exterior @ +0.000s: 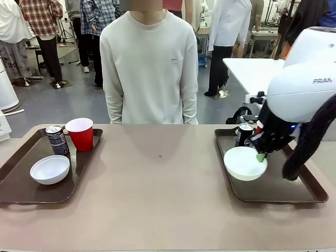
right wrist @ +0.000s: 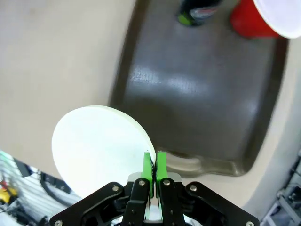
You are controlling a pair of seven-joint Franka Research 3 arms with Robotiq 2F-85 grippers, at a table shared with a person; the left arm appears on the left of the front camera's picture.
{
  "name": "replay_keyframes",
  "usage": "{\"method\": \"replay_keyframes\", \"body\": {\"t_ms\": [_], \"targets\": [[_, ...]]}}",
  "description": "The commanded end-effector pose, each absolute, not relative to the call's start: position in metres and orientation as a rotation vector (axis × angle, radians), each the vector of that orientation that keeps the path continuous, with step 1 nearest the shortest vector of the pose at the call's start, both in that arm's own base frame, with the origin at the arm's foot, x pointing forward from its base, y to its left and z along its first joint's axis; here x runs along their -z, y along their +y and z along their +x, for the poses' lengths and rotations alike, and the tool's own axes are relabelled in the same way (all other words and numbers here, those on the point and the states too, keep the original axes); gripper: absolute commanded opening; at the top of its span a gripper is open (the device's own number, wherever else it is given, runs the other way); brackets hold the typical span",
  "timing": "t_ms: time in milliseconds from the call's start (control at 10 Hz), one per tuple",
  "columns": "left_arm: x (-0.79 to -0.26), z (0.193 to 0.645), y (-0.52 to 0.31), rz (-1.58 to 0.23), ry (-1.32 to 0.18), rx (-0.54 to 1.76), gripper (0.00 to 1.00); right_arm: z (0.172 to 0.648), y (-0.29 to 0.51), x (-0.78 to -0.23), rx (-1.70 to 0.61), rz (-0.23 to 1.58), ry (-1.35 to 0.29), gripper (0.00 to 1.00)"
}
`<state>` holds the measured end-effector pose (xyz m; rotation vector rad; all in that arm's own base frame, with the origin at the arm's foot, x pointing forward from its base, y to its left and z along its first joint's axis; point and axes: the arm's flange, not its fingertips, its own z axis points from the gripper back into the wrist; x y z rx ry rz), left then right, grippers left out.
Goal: Prepare tableware on both trays.
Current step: Pick up a Picnic Bowl from the table and place it on a Handle tray.
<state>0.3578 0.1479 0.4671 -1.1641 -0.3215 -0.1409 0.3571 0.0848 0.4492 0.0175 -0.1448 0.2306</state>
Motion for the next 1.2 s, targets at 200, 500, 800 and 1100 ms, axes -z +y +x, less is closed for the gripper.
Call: {"method": "replay_keyframes", "body": {"t_ms": [200, 500, 800, 1100], "targets": [[-0.468, 0.357, 0.148, -1.184, -0.34, 0.149, 0.92, 0.369, 0.04, -0.455, 0.068, -0.007, -0.175, 0.0], [-0.468, 0.357, 0.148, -1.184, -0.34, 0.149, 0.92, 0.363, 0.041, -0.456, -0.174, 0.018, -0.163, 0.0], [-0.468, 0.357, 0.148, -1.184, -0.34, 0.149, 0.92, 0.388, 0.024, -0.426, -0.135, 0.036, -0.169, 0.04], [-0.468, 0.357, 0.148, -1.184, -0.34, 0.149, 0.92, 0.401, 0.031, -0.397, -0.193, 0.086, -0.192, 0.04]]}}
